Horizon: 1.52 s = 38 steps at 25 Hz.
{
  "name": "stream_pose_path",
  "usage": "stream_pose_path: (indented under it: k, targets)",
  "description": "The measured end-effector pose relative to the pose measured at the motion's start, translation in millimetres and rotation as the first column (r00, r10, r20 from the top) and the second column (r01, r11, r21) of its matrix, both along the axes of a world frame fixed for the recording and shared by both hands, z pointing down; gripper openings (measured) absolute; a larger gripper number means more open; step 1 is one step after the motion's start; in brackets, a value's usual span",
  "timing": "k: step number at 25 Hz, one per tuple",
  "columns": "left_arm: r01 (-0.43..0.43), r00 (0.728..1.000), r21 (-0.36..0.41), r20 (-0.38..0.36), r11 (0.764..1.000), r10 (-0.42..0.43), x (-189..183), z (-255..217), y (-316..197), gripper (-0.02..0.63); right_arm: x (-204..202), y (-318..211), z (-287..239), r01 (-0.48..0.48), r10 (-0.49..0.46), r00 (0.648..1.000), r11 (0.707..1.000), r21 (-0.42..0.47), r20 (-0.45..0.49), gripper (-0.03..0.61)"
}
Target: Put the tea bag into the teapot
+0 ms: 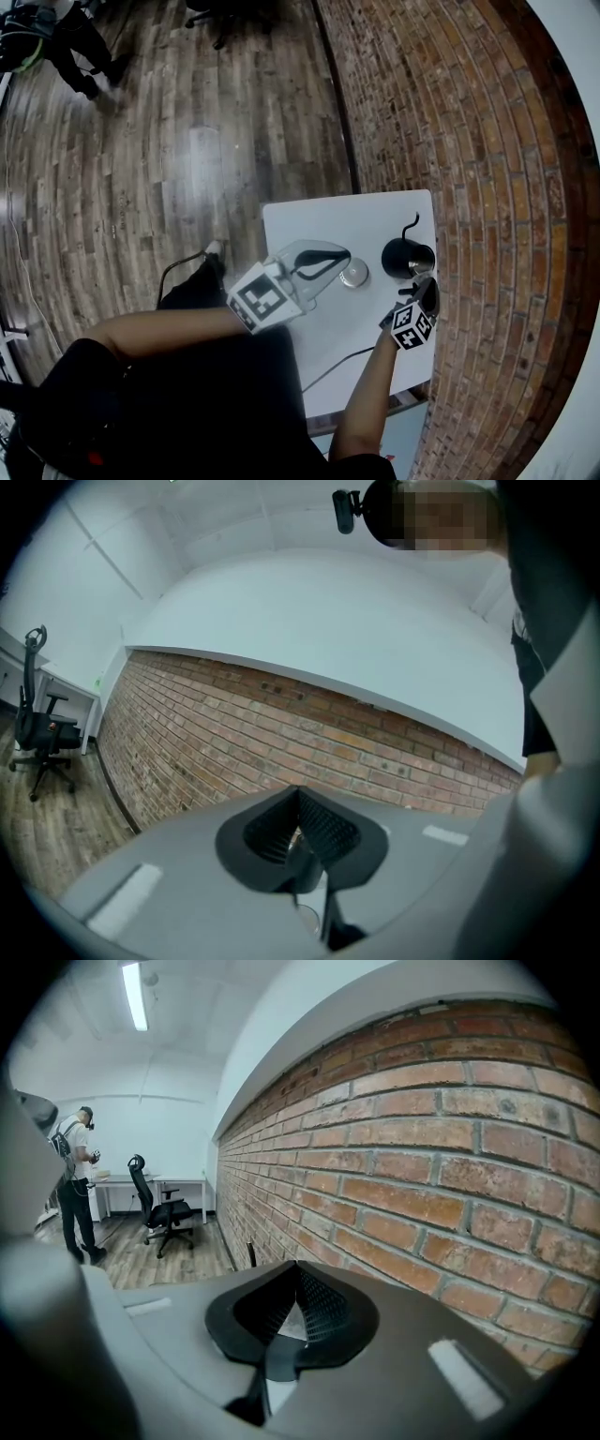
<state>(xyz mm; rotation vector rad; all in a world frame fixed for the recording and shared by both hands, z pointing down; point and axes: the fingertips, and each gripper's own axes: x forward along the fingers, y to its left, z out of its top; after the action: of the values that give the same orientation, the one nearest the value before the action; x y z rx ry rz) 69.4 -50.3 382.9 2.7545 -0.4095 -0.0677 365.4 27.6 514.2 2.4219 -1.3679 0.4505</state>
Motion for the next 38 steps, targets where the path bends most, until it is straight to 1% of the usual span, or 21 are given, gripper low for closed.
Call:
stream_pose_path:
  k: [4,11,17,23,27,38]
  targets:
    - [0.002,1.0,-0.006,-0.003,1.0,-0.002,13,2,-3,-0.002,4,-7,2,-0.004,0.004,1.0,1.0,0.004,0.018,0.005]
    - [-0.026,1.0,0.032,0.009,0.999,0.026,27,2,8,-0.002,8,-19,1,0.007,-0.007,1.0,1.0,0.006,0.02,0.005]
    - [-0.015,1.0,0.035,0.018,0.999,0.015,27,7,7,-0.002,12,-21,5,0.013,-0.013,0.999,1.0,0.0,0.029,0.005]
    - [-0.015,1.0,0.031,0.014,0.999,0.015,29,11,14,-0.002,12,-23,17,0.036,-0.035,0.998,0.999,-0.01,0.051,0.005]
    - [-0.02,1.0,0.028,0.02,0.999,0.02,31,13,16,-0.002,13,-23,21,0.033,-0.033,0.998,0.999,-0.01,0.059,0.005]
    - [-0.02,0.999,0.024,0.051,1.0,0.018,28,22,19,-0.002,13,-32,32,0.052,-0.051,0.995,0.999,-0.016,0.087,0.005]
